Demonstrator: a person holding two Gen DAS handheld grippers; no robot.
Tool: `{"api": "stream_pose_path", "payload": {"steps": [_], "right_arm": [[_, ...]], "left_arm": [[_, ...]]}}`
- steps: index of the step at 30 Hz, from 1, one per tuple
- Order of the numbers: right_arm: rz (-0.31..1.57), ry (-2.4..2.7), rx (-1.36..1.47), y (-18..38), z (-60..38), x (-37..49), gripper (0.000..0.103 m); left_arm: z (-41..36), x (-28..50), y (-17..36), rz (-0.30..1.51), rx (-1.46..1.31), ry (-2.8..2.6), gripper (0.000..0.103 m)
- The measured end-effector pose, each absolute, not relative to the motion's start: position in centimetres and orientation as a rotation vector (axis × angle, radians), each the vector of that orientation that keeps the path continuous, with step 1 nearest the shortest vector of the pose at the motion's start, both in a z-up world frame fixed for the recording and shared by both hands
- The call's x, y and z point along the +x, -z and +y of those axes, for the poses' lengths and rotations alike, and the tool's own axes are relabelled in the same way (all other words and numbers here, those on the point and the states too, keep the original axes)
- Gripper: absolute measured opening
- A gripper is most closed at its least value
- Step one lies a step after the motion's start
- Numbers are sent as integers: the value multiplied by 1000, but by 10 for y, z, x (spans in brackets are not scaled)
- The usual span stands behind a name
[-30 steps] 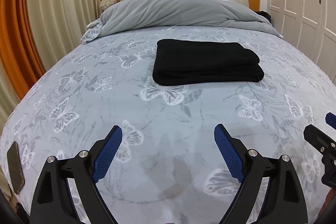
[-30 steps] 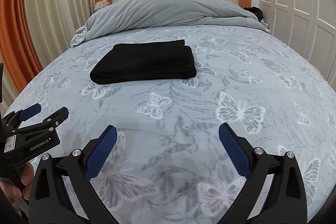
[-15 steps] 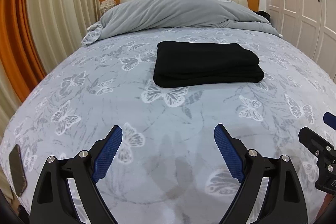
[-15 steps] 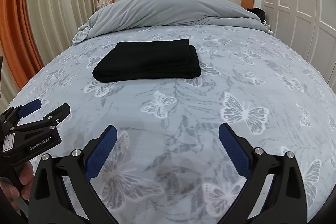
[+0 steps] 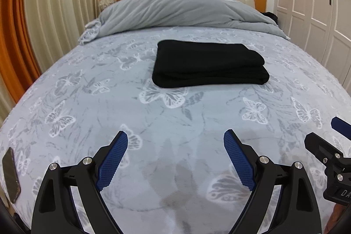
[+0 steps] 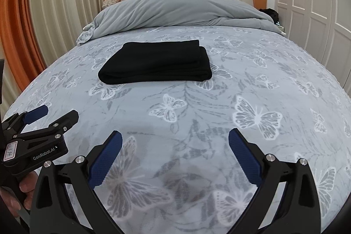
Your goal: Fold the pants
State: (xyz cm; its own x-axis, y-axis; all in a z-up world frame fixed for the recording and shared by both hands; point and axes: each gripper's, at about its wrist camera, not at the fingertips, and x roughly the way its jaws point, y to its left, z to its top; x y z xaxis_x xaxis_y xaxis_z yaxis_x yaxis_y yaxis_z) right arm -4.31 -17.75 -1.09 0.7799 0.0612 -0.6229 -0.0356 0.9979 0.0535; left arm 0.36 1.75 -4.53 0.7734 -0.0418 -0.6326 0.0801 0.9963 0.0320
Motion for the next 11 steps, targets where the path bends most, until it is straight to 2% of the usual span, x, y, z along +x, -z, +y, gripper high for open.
{"api": "stream_pose_path", "payload": {"steps": [11], "right_arm": [[676, -64, 29, 13, -178, -42, 95]], "left_arm": [[9, -1, 42, 659, 115, 45, 87]]}}
